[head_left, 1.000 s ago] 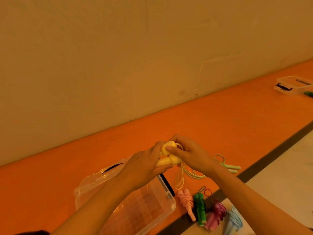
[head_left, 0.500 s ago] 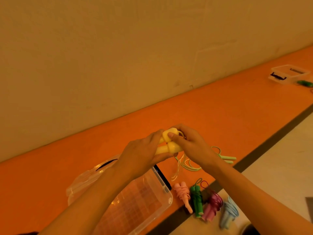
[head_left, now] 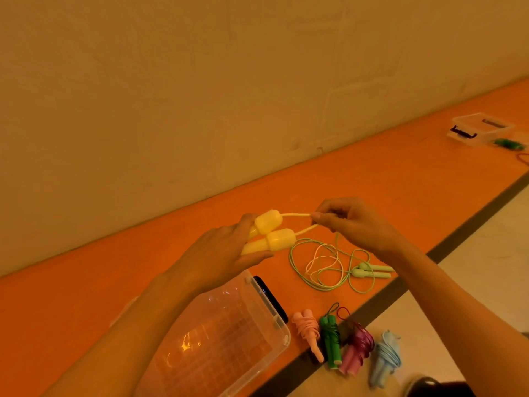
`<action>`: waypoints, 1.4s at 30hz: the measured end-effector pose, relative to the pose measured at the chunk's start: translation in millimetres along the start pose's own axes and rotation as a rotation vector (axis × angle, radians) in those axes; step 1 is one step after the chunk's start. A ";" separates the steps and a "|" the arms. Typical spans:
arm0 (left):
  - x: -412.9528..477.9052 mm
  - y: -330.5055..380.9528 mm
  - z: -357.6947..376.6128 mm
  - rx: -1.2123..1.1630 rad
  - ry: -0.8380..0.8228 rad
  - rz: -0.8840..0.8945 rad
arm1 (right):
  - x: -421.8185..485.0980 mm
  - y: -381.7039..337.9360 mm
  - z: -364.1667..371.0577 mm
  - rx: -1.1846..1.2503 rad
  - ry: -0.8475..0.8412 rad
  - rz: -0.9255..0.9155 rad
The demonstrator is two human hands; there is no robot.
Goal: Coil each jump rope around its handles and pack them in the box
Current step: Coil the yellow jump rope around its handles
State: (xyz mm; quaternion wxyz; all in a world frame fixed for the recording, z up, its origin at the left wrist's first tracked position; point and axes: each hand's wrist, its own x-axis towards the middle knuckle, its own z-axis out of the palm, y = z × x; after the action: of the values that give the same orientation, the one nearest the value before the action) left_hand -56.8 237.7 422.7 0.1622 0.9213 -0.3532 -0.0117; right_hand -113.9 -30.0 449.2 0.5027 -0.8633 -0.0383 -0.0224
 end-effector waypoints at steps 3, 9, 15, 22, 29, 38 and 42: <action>-1.5 0.8 0.5 -0.014 0.025 -0.007 | 0.2 4.6 -3.9 -0.006 0.000 0.005; -2.8 1.1 2.7 -0.076 0.021 -0.027 | 2.3 8.8 -7.0 -0.038 0.027 0.010; -4.0 3.0 -0.8 -0.068 0.003 -0.026 | 4.5 12.1 -6.6 -0.048 0.027 0.006; -5.3 2.0 -2.1 -0.127 0.024 -0.082 | 5.7 24.5 -13.7 -0.055 0.061 0.039; -6.0 0.3 -12.5 -0.292 0.076 -0.169 | 3.6 35.1 -20.5 -0.033 0.102 0.085; 3.6 -4.6 -14.2 -0.657 0.285 -0.317 | 1.0 48.2 3.2 0.018 0.032 0.117; 8.1 -7.5 -7.5 -0.815 0.395 -0.367 | -1.7 45.0 20.2 0.037 0.037 0.100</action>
State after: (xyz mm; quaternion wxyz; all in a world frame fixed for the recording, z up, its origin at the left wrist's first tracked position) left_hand -44.9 239.9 428.3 0.5686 0.8146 -0.1142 -0.0025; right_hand -111.5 -34.6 400.1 0.5198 -0.8541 0.0138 -0.0123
